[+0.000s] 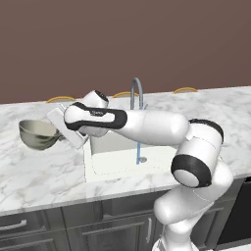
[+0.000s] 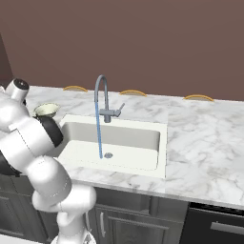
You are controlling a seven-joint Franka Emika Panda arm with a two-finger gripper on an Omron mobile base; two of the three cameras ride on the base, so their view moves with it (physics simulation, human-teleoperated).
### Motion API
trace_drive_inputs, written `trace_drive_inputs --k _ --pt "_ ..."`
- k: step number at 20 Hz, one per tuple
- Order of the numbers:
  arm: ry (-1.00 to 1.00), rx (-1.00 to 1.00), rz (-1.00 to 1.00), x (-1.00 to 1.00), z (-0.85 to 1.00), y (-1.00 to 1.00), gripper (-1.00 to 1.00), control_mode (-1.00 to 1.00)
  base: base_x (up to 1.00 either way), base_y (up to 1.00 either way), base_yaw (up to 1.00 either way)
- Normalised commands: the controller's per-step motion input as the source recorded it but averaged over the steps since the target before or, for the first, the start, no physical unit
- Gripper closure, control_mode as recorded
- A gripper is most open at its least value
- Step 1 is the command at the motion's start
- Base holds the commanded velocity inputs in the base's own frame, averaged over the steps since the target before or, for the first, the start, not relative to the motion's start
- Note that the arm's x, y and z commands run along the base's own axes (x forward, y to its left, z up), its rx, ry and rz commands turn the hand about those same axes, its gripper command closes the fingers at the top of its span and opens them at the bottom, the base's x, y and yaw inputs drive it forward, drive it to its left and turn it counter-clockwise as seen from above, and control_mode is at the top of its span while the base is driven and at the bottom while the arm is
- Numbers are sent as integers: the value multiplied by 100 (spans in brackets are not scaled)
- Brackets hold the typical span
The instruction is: Rinse each bowl for a few seconds and place them down in the sink or on the counter.
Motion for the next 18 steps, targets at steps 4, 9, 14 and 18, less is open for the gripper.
trace_drive_inputs --k 4,9,14,18 --pt "20 -3 -24 0 21 -54 100 -100 0 0 0" --pt "14 -7 -25 0 21 -48 100 -100 0 0 0" --pt "9 -10 -25 -5 16 -38 100 -100 0 0 0" --pt "3 -14 -23 -13 10 -34 100 -100 0 0 0"
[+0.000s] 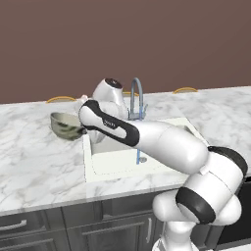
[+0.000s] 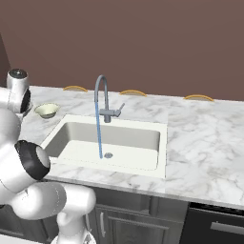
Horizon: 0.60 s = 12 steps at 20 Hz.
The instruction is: Rinse each bowl for a few seconds and place them down in the sink or on the counter.
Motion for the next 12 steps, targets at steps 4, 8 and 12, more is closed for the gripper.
trace_drive_inputs --k 4,8,12 --pt "0 -19 -22 -16 6 -26 100 -100 0 0 0" --pt "0 -21 -21 -14 6 -27 100 -100 0 0 0" --pt "0 -20 -22 -12 6 -35 100 -100 0 0 0"
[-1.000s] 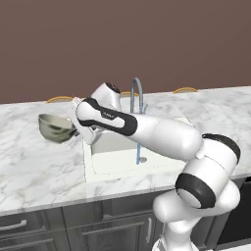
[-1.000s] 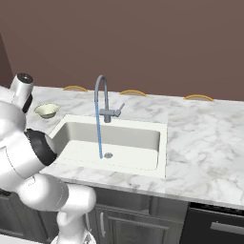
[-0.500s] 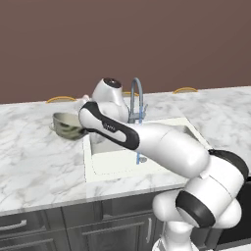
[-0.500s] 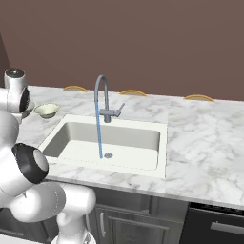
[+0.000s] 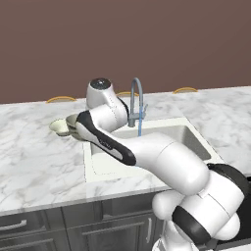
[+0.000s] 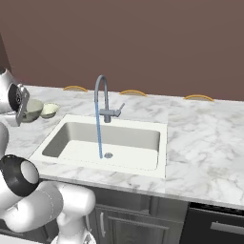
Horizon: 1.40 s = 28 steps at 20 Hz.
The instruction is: Rinse each bowl for a few seconds and place them down in the sink or on the counter.
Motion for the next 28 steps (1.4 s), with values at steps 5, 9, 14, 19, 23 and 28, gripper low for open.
trace_drive_inputs --k 5,9,14,19,23,28 --pt "0 -19 -20 -2 11 -44 100 -100 0 0 0" --pt "1 -16 -17 0 6 -42 100 -100 0 0 0" --pt "4 -14 -11 0 0 -23 100 -100 0 0 0" --pt "0 -16 -7 0 -2 -10 100 -100 0 0 0" --pt "-2 -16 -4 0 -6 -7 100 -100 0 0 0" --pt "-6 -11 -4 1 -11 -10 100 -100 0 0 0"
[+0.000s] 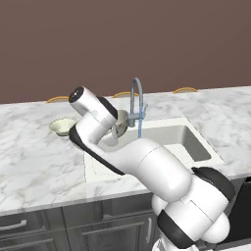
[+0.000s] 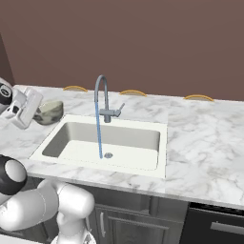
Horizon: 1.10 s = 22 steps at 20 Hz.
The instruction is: Rinse each bowl for a few seconds and place them down in the sink or on the counter.
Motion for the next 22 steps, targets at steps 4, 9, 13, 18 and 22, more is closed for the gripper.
trace_drive_inputs --k 4,9,13,18,22 --pt "-3 -3 -5 4 -14 -16 100 -100 0 0 0" --pt "-1 0 -4 10 -15 -19 100 -100 0 0 0" --pt "0 0 -2 15 -12 -18 100 -100 0 0 0" --pt "0 0 -2 18 -14 -12 100 -100 0 0 0" --pt "-1 0 -1 20 -20 -14 100 -100 0 0 0"
